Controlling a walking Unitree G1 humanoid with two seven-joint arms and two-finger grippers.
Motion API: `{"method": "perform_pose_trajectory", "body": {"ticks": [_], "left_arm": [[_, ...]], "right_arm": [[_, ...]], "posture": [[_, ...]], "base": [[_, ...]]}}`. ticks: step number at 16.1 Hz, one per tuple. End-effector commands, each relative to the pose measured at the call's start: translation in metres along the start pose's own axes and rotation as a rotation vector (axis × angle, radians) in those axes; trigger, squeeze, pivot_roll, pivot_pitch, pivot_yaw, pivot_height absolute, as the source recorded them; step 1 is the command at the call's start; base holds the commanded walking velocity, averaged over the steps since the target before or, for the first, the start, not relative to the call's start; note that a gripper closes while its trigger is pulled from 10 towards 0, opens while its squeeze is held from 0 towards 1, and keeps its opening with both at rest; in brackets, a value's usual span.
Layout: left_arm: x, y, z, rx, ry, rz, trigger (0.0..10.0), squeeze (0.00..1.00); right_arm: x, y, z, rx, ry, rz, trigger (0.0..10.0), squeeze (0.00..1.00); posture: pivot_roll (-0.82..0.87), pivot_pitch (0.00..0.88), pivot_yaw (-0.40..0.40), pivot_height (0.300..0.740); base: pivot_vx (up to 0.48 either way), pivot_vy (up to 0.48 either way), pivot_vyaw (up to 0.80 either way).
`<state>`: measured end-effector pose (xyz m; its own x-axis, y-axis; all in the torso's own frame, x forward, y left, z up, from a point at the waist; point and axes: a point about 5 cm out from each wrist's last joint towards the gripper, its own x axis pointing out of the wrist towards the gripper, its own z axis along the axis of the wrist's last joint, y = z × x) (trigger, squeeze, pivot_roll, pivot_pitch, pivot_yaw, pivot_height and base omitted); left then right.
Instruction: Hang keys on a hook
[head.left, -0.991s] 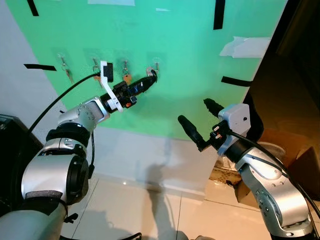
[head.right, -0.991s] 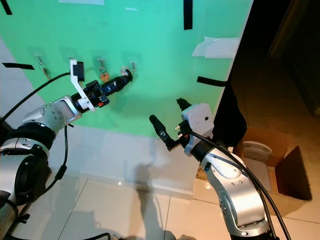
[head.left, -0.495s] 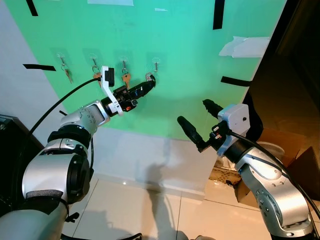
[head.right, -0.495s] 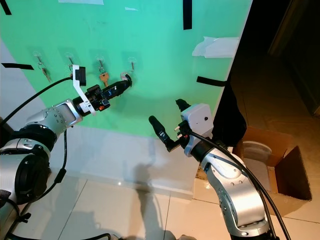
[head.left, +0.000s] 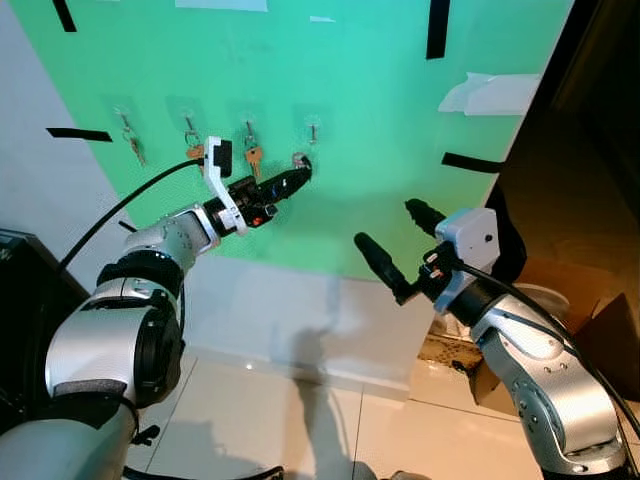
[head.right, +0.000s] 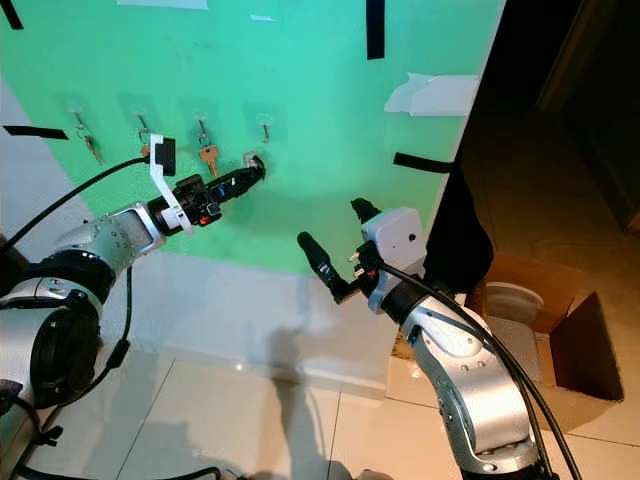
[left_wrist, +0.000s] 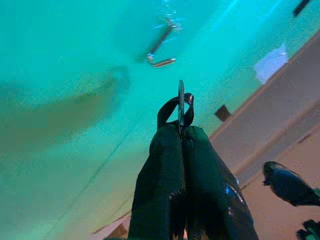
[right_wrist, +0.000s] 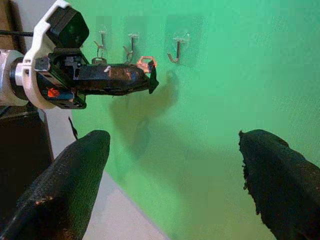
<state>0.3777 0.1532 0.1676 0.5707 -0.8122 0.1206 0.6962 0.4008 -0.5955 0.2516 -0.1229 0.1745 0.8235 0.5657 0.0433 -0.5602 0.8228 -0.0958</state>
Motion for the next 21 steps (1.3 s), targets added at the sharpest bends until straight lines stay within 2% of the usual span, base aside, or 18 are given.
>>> {"method": "perform_pose_trajectory", "body": {"ticks": [1,8,15,21], "left_arm": [[0.004,-0.006,0.009,0.019,-0.008,-0.041,10.0,0.0],[0.012,-0.012,0.016,0.025,-0.02,-0.072,10.0,0.0],[0.018,-0.009,0.017,0.007,-0.031,0.023,10.0,0.0],[0.017,-0.006,0.015,-0.013,-0.05,0.063,10.0,0.0]], "right_arm": [[0.0,0.0,0.005,-0.002,-0.015,0.002,10.0,0.0],[0.0,-0.001,0.006,-0.007,-0.02,-0.002,10.0,0.0],[0.001,-0.002,0.009,-0.015,-0.022,-0.008,10.0,0.0],[0.001,-0.001,0.009,-0.016,-0.021,-0.009,10.0,0.0]], "posture": [[-0.21,0.0,0.086,0.74],[-0.21,0.0,0.087,0.74],[-0.23,0.0,0.096,0.74],[-0.24,0.0,0.095,0.74]], "base": [[0.0,0.0,0.0],[0.0,0.0,0.0],[0.0,0.0,0.0],[0.0,0.0,0.0]]}}
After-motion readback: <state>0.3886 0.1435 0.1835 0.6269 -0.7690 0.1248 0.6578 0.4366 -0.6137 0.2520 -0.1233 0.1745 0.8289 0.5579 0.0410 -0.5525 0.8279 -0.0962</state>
